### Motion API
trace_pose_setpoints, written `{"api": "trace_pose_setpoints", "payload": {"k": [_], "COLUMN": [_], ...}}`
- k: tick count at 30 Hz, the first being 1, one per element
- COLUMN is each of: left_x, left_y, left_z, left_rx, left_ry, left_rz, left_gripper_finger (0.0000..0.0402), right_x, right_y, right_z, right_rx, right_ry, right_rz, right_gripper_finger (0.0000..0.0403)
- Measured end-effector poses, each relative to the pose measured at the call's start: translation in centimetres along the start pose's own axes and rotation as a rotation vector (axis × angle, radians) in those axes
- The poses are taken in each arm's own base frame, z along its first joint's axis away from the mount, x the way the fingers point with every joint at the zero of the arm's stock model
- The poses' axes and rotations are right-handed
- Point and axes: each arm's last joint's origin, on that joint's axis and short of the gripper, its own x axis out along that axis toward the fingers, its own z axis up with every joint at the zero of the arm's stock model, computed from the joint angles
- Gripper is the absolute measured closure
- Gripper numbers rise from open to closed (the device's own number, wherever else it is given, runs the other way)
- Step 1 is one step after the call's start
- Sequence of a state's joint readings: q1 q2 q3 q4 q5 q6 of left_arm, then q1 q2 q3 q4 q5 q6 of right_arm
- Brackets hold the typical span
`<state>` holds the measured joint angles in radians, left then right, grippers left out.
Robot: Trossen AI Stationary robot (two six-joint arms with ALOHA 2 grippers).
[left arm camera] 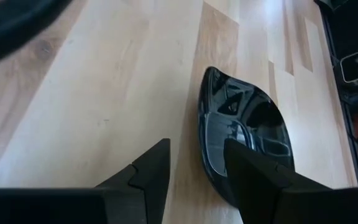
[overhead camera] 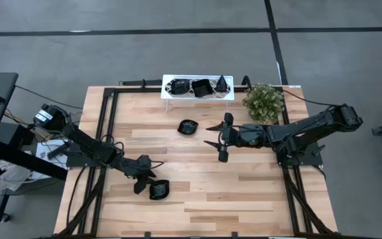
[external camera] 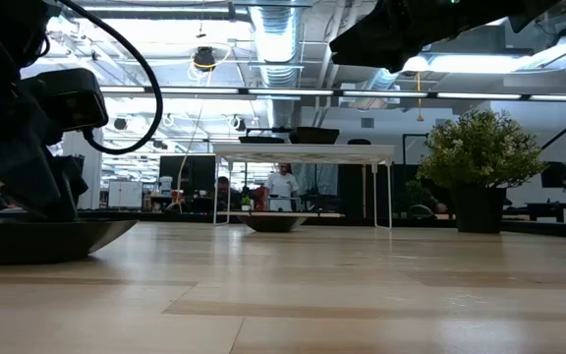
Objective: Pick & Place Mini shaped plates
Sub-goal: Stack the bottom leaf-shaped plate on top of the leaf-shaped plates on the shelf
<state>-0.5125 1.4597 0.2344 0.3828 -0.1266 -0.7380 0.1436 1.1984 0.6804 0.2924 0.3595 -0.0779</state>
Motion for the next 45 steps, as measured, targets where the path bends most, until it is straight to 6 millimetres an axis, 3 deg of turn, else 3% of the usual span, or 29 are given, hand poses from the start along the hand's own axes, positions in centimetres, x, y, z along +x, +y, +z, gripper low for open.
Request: {"api": "trace_pose_setpoints", "payload": {"k": [45], "left_x": [0.9], "left_y": [-0.4], "left_z": [-0.7], "left_rx": [-0.110], "left_ry": [0.018], "left_rz": [-0.023], "left_gripper_finger": [0.0250], "right_x": [0.0], "right_y": [0.0], "right_z": [0.0], "right_rx": [0.000], "right_ry": [0.000], "right_rz": [0.000], "right_gripper_finger": [0.0173]}}
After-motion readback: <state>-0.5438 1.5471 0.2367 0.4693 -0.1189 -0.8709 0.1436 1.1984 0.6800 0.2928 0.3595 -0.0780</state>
